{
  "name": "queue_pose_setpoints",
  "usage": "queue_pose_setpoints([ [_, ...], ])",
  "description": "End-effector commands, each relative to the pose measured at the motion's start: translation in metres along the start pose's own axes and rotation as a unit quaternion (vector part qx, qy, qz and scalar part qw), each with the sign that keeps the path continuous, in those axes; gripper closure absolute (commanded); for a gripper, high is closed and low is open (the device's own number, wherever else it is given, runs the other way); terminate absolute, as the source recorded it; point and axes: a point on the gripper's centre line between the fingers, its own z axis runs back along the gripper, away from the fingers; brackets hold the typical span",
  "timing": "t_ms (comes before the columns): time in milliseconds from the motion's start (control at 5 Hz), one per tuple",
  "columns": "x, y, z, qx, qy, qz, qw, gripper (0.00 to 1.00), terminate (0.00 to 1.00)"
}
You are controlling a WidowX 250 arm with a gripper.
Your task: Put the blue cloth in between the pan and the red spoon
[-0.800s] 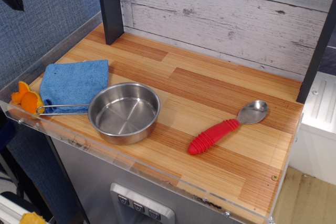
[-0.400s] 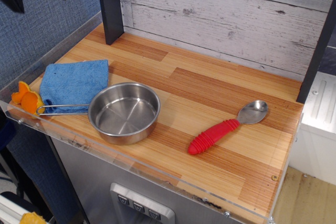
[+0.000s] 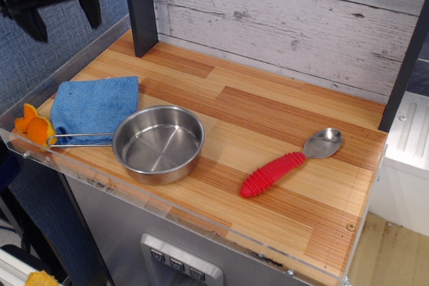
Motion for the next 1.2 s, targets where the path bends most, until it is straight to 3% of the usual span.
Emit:
queue_pose_setpoints([
  [0,-0.006,-0.011,-0.024,0.001,-0.007,-0.03,0.9995,0.0,0.0],
  [800,-0.021,0.014,-0.072,0.045,0.043,-0.047,0.9969,0.0,0.0],
  [1000,-0.021,0.013,-0.081,0.05,0.041,-0.053,0.9965,0.0,0.0],
])
